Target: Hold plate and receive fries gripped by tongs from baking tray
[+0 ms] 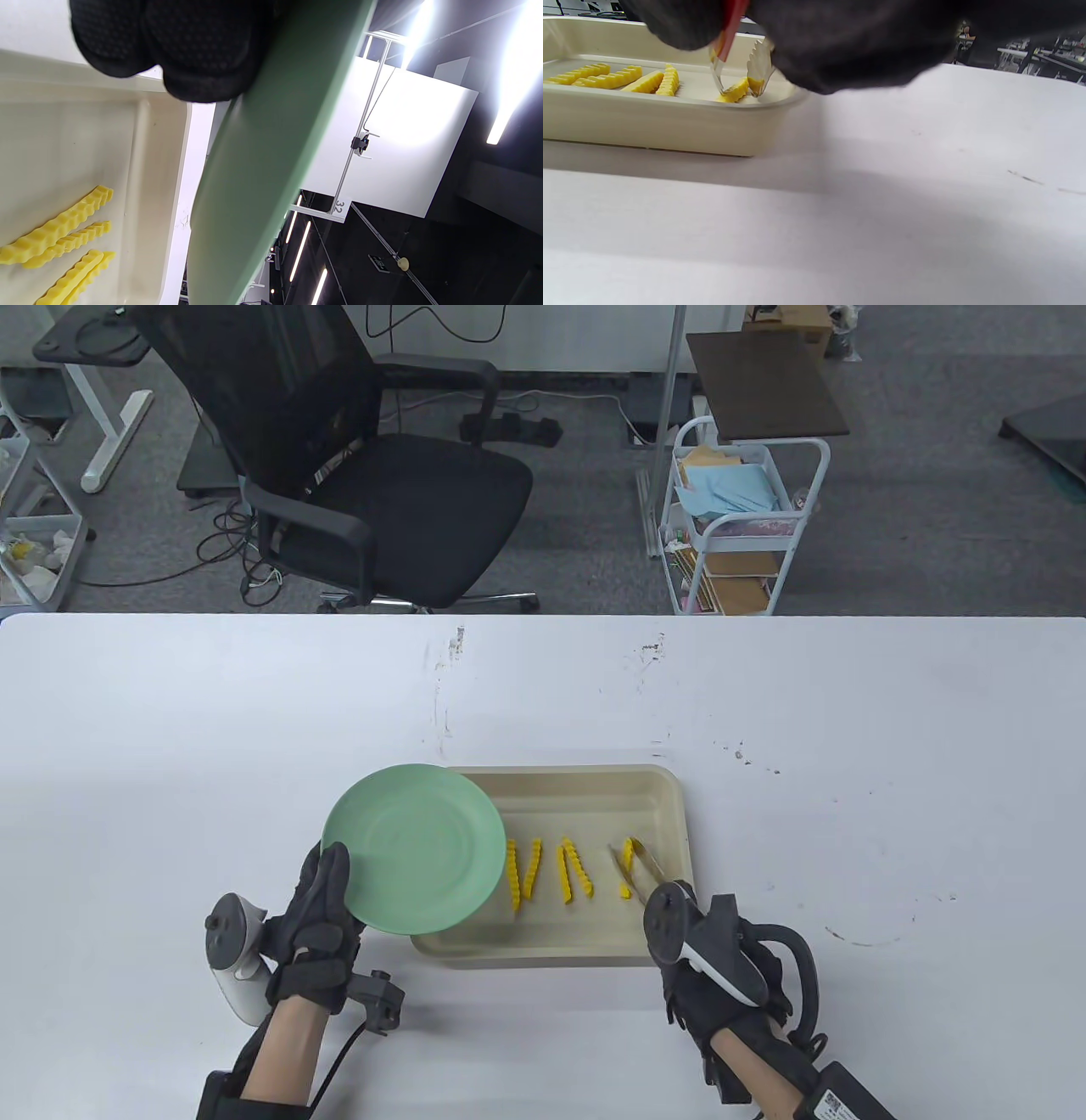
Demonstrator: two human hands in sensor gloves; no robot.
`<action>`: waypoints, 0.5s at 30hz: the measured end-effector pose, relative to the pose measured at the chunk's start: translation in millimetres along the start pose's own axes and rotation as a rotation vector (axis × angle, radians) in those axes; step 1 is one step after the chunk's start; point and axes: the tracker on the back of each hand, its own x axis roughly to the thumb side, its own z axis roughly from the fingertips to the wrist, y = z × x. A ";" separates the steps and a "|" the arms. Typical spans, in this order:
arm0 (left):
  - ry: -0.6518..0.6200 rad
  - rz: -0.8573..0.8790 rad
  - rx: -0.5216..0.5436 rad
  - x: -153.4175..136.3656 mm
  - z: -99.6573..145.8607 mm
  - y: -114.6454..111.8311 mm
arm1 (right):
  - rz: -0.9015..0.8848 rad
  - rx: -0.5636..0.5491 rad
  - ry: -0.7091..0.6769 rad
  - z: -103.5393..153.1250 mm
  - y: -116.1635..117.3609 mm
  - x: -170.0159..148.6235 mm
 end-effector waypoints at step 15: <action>0.014 0.017 0.002 -0.9 0.8 -1.1 | -0.335 -0.130 -0.053 -2.7 -19.1 -36.1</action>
